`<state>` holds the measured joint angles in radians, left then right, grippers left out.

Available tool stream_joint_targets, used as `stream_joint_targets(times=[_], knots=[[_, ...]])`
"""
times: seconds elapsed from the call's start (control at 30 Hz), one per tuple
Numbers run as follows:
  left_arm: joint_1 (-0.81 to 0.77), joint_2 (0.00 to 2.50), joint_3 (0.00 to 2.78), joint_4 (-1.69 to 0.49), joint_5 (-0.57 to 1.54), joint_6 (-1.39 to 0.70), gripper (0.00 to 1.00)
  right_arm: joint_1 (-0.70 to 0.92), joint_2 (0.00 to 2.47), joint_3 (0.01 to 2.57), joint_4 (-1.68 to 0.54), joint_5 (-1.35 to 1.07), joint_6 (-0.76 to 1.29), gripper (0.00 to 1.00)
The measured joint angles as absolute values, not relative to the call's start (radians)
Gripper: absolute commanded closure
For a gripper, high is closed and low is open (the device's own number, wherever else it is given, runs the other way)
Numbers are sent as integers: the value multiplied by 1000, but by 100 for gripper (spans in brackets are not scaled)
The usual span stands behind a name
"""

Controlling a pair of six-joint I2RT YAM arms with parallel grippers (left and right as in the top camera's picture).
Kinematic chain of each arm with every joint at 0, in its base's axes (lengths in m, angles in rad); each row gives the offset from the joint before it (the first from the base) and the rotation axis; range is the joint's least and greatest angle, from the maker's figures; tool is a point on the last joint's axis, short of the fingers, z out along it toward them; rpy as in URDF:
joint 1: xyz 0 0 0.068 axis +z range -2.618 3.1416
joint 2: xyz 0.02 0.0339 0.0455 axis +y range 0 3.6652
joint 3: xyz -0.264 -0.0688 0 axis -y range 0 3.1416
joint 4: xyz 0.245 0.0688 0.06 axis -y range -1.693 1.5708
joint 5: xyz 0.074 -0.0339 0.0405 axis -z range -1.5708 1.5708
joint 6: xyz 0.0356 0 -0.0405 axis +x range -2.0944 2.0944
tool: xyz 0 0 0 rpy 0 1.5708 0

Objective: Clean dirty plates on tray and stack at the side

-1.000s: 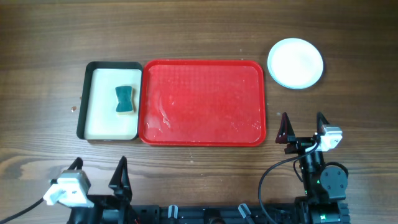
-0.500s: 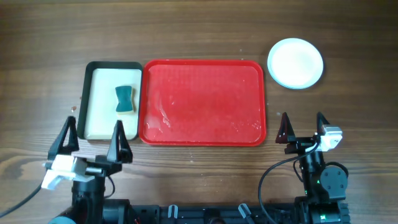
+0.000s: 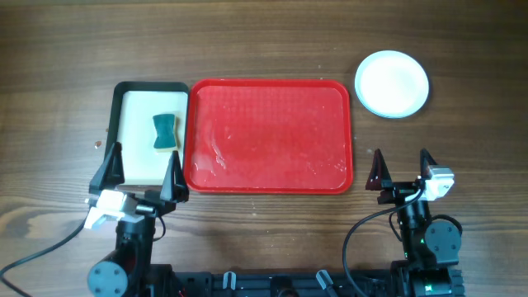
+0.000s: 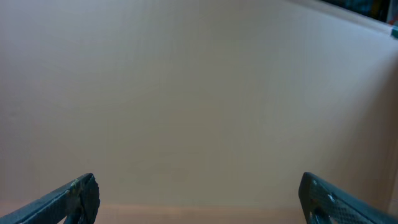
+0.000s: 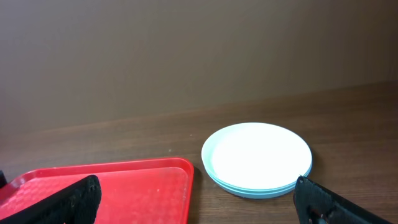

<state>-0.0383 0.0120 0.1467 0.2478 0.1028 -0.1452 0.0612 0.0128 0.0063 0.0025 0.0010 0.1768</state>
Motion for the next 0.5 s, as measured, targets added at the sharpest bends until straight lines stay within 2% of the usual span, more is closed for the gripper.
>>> stream_joint_targets(times=[0.5], knots=[[-38, 12, 18, 227, 103, -179, 0, 61, 13, 6, 2, 1, 177, 0]])
